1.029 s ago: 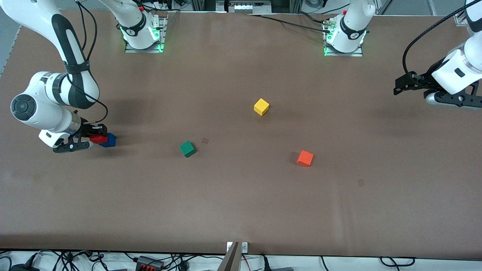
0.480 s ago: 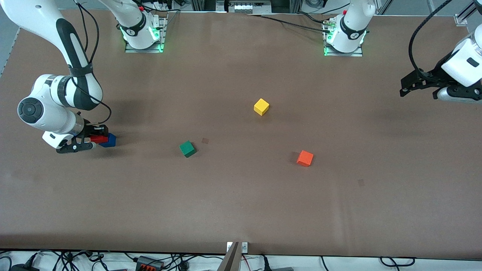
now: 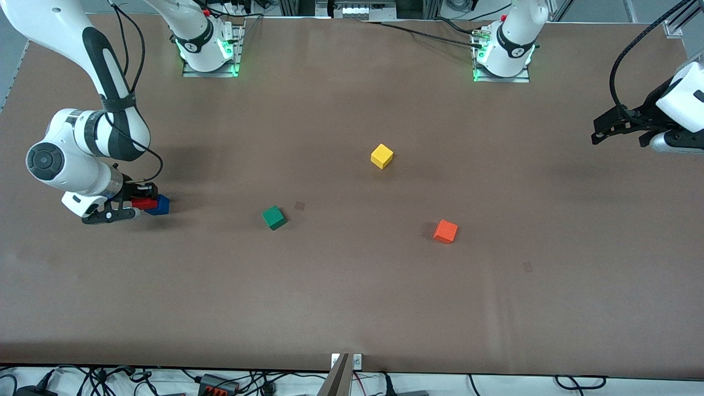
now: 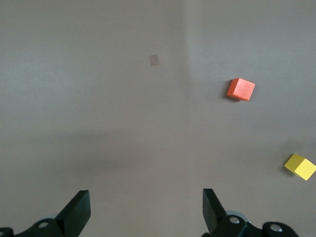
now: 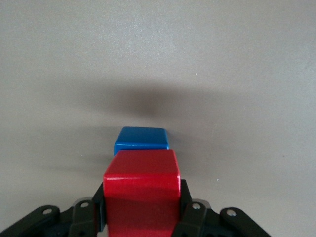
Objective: Pass red block to right arm, stack on blue
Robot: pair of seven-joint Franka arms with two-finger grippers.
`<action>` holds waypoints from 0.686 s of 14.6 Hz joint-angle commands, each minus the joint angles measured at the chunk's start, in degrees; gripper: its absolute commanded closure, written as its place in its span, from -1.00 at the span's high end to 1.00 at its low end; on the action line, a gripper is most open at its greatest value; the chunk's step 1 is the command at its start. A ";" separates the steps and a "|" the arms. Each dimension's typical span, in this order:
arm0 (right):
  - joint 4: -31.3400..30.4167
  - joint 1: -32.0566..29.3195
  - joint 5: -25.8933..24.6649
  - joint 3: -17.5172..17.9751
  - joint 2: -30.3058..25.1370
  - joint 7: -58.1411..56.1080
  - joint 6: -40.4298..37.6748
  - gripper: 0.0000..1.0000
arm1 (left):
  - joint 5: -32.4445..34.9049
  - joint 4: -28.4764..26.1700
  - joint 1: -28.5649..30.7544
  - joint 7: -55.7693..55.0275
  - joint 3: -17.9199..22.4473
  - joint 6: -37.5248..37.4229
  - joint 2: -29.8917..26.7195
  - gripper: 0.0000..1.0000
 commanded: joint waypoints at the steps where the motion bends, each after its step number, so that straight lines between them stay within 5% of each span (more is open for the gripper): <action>1: -0.42 0.44 -1.12 0.04 -0.52 2.44 0.29 -1.00 | 0.88 1.86 -0.28 0.45 -0.36 -1.03 0.90 1.00; 10: -0.50 0.45 -1.12 0.21 -0.17 3.24 0.03 -1.00 | 1.06 2.47 -0.37 -0.08 -1.59 -1.03 0.90 1.00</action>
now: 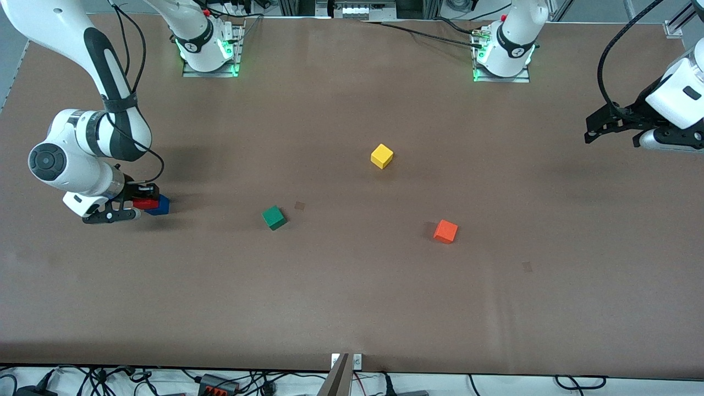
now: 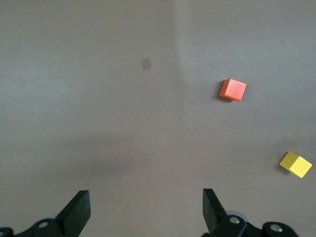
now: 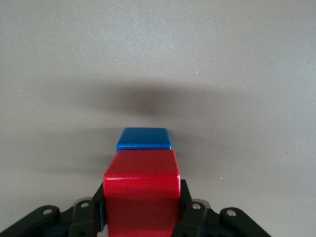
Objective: Pass red block to right arm, stack on blue
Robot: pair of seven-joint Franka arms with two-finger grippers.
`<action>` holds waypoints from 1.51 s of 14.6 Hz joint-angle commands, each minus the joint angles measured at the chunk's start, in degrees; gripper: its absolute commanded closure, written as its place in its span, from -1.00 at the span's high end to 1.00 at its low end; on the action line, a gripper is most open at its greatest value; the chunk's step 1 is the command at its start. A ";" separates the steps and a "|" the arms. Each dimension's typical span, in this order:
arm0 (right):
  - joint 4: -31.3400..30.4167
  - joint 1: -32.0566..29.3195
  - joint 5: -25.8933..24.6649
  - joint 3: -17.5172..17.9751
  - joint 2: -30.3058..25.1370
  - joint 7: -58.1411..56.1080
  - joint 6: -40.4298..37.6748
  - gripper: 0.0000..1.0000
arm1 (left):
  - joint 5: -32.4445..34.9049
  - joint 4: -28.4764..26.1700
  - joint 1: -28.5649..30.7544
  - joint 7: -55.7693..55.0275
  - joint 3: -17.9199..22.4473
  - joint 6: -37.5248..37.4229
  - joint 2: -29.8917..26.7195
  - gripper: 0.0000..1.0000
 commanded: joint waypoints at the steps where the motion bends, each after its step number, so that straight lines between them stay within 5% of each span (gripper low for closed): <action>1: -0.50 0.21 -1.12 0.12 -0.41 1.39 0.04 -0.85 | 0.88 1.86 0.39 0.19 -0.30 -1.11 0.90 1.00; 3: -0.24 0.39 -1.03 0.12 -0.41 1.74 0.04 0.99 | 0.80 1.86 0.65 0.45 -0.30 -1.11 0.90 1.00; 8: 3.08 1.61 -0.86 0.12 -2.96 3.50 -6.08 1.00 | 0.79 1.95 -0.05 0.36 -0.48 -0.76 1.16 1.00; 17: 32.51 3.20 -0.15 0.20 -3.93 6.56 -41.15 1.00 | 0.71 1.95 0.74 0.54 -0.30 -0.76 1.34 1.00; 22: 37.82 2.94 1.78 -0.15 -7.26 6.84 -45.75 1.00 | 0.71 1.95 0.66 0.54 0.05 -0.67 1.34 1.00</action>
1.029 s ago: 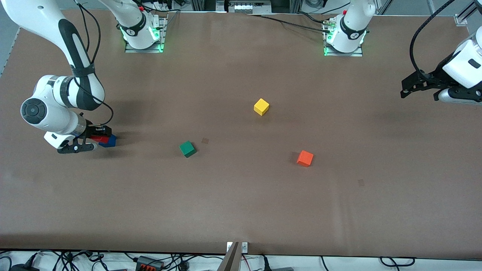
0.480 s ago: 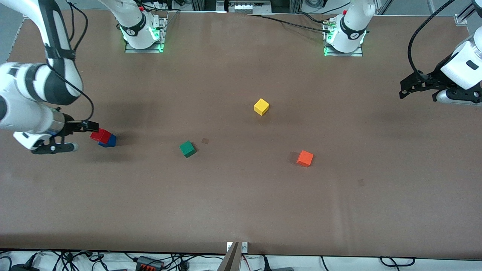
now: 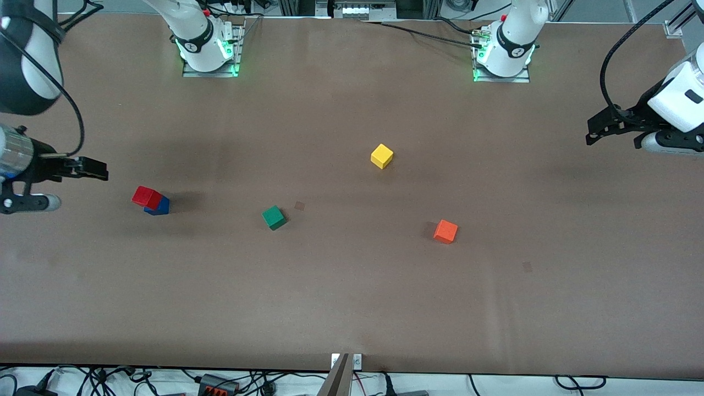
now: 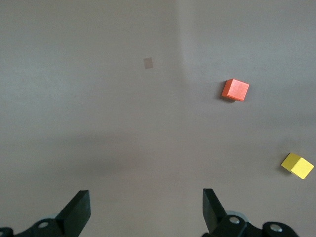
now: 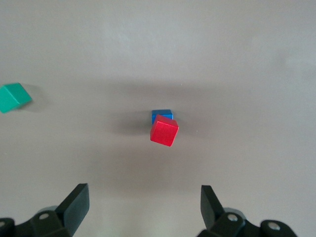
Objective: Pass red block to right arm, stack on blue
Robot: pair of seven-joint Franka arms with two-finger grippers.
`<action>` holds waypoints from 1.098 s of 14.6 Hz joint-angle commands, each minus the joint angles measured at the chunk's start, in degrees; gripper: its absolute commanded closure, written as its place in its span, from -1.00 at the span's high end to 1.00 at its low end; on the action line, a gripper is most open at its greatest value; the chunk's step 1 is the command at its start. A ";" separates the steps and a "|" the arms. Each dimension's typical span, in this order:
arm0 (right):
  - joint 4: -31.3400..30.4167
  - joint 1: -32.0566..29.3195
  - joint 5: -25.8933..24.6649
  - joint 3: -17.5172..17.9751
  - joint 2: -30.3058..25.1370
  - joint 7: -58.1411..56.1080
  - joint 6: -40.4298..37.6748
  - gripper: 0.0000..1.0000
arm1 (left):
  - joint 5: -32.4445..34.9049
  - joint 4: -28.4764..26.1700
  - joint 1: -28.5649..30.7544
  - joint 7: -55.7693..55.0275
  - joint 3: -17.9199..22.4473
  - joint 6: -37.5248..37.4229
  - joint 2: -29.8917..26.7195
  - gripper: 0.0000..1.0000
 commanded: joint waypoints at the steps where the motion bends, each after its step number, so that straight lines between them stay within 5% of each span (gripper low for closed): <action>1: 1.28 -0.53 1.19 -0.44 -1.33 0.08 -1.21 1.00 | 0.71 1.77 0.08 0.54 -0.09 -0.66 0.85 1.00; 12: 3.48 -3.69 4.70 -0.45 -1.41 1.31 -0.50 1.00 | 0.71 1.77 -0.01 0.54 -0.09 -0.66 0.85 1.00; 16: 3.13 -10.44 4.09 6.39 -3.08 1.66 2.13 1.00 | 0.71 1.77 -0.01 0.54 -0.09 -0.66 0.85 1.00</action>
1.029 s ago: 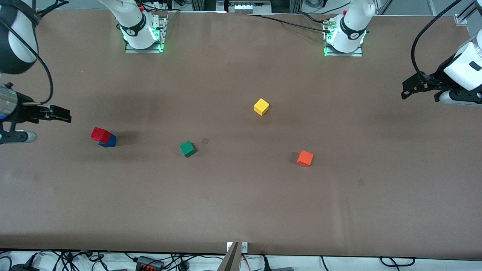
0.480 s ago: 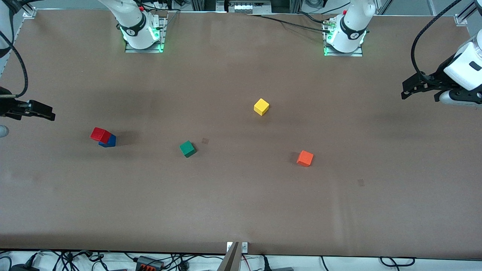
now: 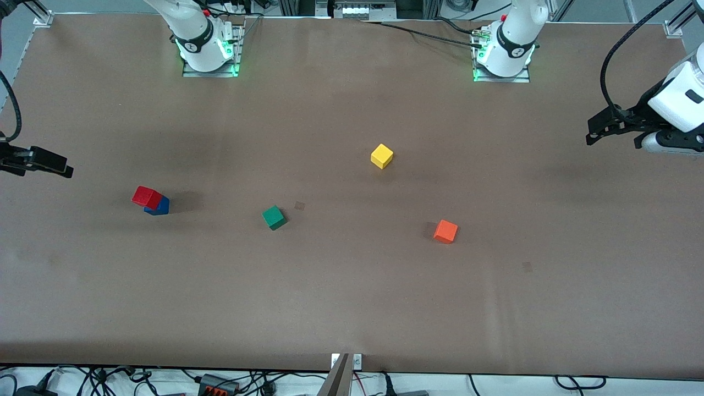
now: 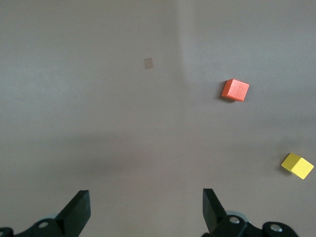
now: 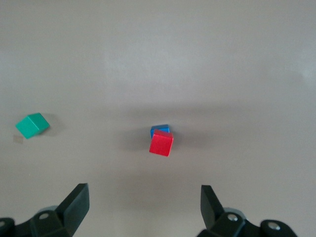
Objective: Pass red block to right arm, stack on blue
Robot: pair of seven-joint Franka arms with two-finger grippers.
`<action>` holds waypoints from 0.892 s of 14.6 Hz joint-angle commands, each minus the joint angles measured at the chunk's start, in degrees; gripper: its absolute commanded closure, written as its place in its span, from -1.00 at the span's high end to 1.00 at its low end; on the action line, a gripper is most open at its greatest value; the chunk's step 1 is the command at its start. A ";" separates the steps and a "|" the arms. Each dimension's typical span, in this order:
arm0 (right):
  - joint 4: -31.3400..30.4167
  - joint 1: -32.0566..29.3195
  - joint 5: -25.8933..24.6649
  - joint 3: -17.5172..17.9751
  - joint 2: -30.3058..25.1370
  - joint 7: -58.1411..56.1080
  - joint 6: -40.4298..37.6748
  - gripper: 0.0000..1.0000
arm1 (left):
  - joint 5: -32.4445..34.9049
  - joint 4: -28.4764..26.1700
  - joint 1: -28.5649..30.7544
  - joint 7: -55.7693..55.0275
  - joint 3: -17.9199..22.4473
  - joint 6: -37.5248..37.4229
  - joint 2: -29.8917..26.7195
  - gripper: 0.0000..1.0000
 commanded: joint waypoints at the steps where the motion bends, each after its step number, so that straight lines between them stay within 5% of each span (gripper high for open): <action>1: -0.15 -5.75 0.23 6.09 -1.63 0.85 0.92 1.00 | 0.71 1.74 0.01 0.54 -0.08 -0.66 0.85 1.00; 5: -1.46 -5.06 -0.47 6.11 -2.68 2.96 -0.04 1.00 | 0.71 1.74 0.10 0.54 -0.08 -0.66 0.85 1.00; 8: -7.86 -3.04 -4.60 6.19 -7.06 3.22 2.49 1.00 | 0.71 1.74 0.10 0.54 -0.08 -0.66 0.85 1.00; 13: -14.55 -3.03 -4.61 6.11 -11.55 3.22 5.49 1.00 | 0.71 1.74 0.10 0.54 -0.08 -0.66 0.85 1.00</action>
